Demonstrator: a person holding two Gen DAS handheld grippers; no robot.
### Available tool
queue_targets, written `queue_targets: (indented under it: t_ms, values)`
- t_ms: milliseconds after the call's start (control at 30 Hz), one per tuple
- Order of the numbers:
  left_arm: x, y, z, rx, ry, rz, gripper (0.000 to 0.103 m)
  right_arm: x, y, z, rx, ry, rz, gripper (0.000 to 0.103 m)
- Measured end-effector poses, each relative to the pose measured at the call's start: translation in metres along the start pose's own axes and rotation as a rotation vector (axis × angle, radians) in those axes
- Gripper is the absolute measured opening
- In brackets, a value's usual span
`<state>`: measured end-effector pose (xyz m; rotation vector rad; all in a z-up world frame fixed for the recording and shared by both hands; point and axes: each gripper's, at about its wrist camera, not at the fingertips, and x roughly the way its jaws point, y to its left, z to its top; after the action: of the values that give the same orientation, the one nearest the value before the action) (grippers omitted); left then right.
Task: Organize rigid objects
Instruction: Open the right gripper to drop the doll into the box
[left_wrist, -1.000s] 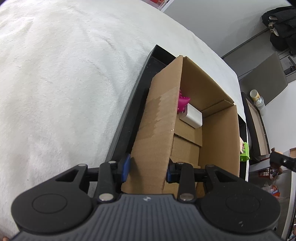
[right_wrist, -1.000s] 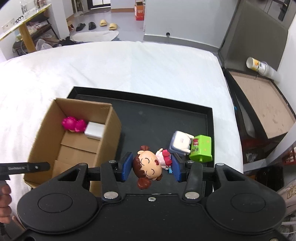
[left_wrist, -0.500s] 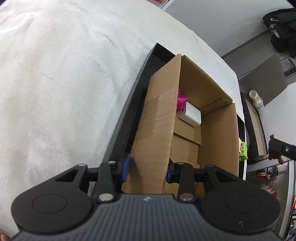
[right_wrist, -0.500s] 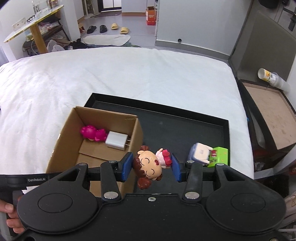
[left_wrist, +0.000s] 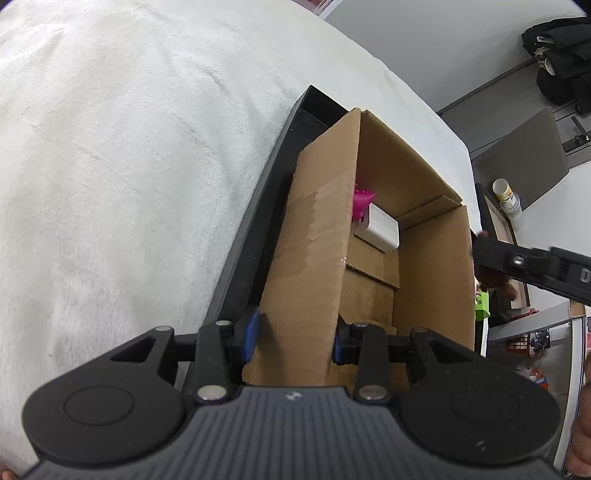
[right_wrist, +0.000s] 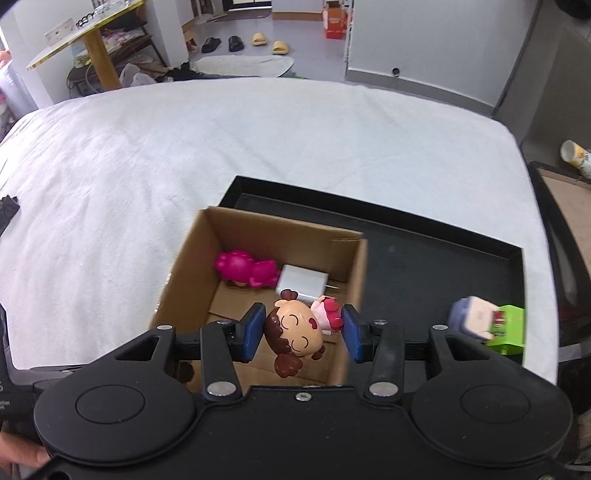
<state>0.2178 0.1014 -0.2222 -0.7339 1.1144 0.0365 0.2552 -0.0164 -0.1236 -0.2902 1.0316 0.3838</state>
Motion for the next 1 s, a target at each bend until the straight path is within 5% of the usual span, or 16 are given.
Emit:
queue_targets:
  t_ms: [500, 633, 1000]
  values:
    - [0.0, 0.006, 0.003, 0.001, 0.001, -0.032, 0.037, 0.043, 0.031, 0.011, 0.067, 0.041, 0.038, 0.045]
    - [0.0, 0.007, 0.004, 0.002, 0.0, -0.038, 0.037, 0.044, 0.026, 0.016, 0.156, 0.013, 0.116, 0.046]
    - [-0.002, 0.01, 0.005, -0.005, -0.005, -0.04, 0.037, 0.026, 0.023, 0.01, 0.123, 0.008, 0.094, 0.046]
